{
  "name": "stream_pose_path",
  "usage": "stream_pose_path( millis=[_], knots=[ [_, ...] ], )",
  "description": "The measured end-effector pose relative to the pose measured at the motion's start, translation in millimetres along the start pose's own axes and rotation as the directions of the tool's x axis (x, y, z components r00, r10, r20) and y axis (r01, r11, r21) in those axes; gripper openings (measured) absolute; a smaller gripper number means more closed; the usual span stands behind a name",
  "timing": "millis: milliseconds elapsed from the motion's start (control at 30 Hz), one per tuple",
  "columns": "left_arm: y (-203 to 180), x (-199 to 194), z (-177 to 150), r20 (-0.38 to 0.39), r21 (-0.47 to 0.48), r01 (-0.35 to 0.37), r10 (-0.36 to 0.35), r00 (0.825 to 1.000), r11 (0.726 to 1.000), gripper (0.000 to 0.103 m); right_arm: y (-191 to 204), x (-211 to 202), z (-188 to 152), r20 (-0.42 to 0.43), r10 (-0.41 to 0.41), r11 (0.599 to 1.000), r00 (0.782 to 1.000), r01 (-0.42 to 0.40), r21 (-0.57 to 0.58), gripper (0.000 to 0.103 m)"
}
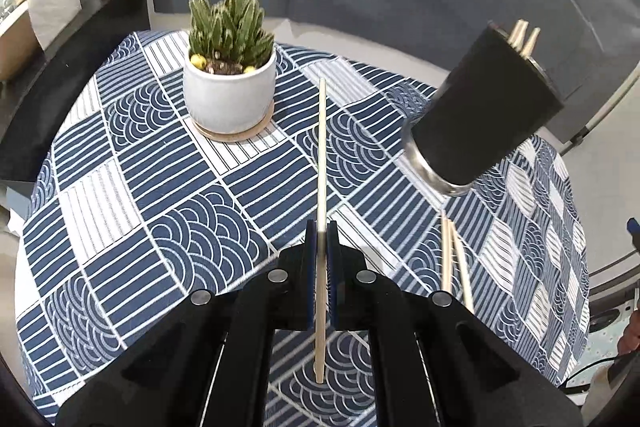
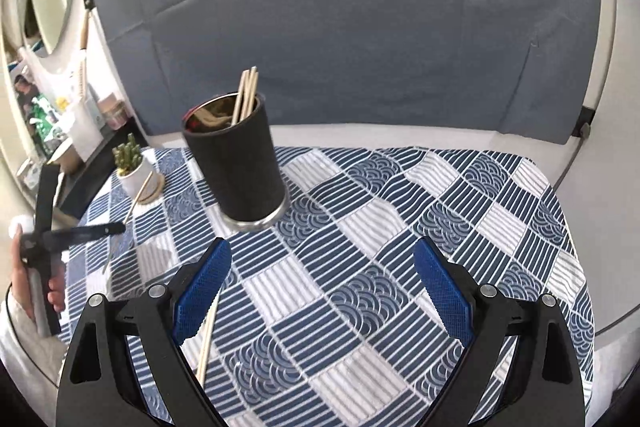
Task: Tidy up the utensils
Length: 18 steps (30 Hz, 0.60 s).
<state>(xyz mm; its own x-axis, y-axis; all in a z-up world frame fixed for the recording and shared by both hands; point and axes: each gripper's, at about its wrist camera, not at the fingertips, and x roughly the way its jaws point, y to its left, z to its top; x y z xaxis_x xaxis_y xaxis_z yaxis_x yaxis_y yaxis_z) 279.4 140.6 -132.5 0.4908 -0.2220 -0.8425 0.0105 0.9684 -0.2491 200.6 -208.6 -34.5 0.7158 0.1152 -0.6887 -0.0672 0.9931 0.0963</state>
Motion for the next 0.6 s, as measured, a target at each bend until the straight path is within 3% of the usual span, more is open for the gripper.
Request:
stream_pose_path(
  millis=[100, 200, 600],
  knots=[
    [-3, -22, -1, 0.021, 0.011, -0.021, 0.021, 1.0, 1.0, 0.005, -3, -17, -6, 0.019, 0.025, 0.999, 1.0, -0.026, 0.021, 0.088],
    [-5, -43, 2, 0.057, 0.012, -0.044, 0.044, 0.997, 0.999, 0.005, 2, -26, -4, 0.036, -0.003, 1.0, 0.999, 0.003, -0.014, 0.088],
    [-49, -114, 51, 0.191, 0.067, -0.006, -0.007, 0.982, 0.998, 0.005, 11, -55, 13, 0.137, 0.035, 0.999, 0.99, -0.033, -0.022, 0.089]
  ],
)
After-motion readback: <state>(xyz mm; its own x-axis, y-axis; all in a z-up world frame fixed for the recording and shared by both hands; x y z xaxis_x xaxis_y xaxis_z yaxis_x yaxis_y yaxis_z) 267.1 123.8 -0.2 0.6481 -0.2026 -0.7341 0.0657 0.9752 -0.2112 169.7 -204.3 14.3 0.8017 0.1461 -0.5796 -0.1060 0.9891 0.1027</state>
